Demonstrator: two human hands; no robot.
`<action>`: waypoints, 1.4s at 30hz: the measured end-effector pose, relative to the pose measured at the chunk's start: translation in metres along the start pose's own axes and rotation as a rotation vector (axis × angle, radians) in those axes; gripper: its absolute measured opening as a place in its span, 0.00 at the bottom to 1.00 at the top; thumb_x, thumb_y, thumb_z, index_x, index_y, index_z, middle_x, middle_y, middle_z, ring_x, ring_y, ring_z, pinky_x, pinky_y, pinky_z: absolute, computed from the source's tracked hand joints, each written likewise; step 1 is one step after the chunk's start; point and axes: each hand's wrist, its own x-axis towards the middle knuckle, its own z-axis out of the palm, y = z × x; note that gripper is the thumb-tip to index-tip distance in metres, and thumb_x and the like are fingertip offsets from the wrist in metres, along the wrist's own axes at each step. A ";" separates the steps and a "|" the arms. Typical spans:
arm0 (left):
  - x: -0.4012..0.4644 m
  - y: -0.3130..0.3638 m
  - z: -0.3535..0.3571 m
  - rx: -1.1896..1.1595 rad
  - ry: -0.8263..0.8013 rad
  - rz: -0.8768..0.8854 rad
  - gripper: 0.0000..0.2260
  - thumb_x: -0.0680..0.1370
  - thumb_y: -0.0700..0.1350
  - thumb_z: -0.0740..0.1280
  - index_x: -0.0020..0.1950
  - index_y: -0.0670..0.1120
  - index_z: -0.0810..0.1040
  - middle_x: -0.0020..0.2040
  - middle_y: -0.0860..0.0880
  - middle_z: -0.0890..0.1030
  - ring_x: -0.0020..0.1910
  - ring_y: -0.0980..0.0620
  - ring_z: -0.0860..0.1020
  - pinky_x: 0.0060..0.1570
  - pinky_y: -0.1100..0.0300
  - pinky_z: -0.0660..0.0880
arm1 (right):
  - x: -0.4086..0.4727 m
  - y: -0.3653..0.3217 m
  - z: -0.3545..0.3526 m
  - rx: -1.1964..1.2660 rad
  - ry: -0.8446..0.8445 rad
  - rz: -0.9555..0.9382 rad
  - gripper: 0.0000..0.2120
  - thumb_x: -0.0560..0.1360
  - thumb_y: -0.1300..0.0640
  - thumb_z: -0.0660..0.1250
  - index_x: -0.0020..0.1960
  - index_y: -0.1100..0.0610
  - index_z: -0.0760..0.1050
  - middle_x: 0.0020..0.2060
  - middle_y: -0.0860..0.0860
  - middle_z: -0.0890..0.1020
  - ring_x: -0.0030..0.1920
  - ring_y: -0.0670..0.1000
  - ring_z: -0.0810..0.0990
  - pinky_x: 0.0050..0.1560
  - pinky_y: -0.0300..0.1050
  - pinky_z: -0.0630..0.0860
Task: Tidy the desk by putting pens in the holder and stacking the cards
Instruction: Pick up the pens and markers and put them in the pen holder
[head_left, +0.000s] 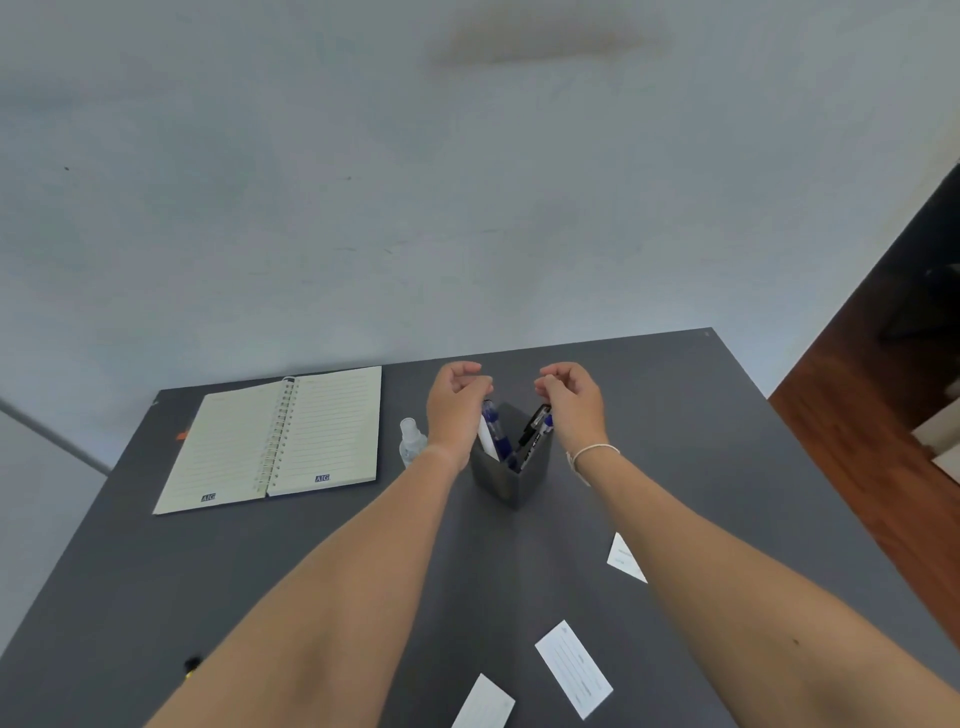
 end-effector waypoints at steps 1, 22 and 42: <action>-0.001 0.004 -0.001 -0.006 -0.003 0.006 0.07 0.74 0.38 0.65 0.49 0.47 0.74 0.43 0.51 0.79 0.45 0.52 0.80 0.51 0.59 0.75 | -0.001 -0.002 -0.001 -0.003 0.004 -0.007 0.09 0.74 0.63 0.60 0.40 0.52 0.74 0.40 0.52 0.78 0.41 0.49 0.75 0.35 0.34 0.73; -0.040 0.067 -0.147 -0.108 0.118 0.152 0.06 0.74 0.38 0.63 0.45 0.48 0.75 0.46 0.44 0.77 0.45 0.49 0.77 0.56 0.55 0.74 | -0.085 -0.027 0.092 -0.034 -0.152 -0.174 0.11 0.75 0.63 0.59 0.40 0.50 0.74 0.44 0.53 0.79 0.45 0.51 0.76 0.48 0.42 0.73; -0.105 -0.077 -0.367 0.250 0.241 -0.202 0.04 0.74 0.41 0.65 0.48 0.46 0.77 0.43 0.50 0.77 0.44 0.50 0.75 0.52 0.54 0.75 | -0.224 0.103 0.203 -0.591 -0.455 -0.032 0.04 0.71 0.60 0.64 0.43 0.53 0.75 0.40 0.50 0.78 0.40 0.48 0.75 0.41 0.36 0.69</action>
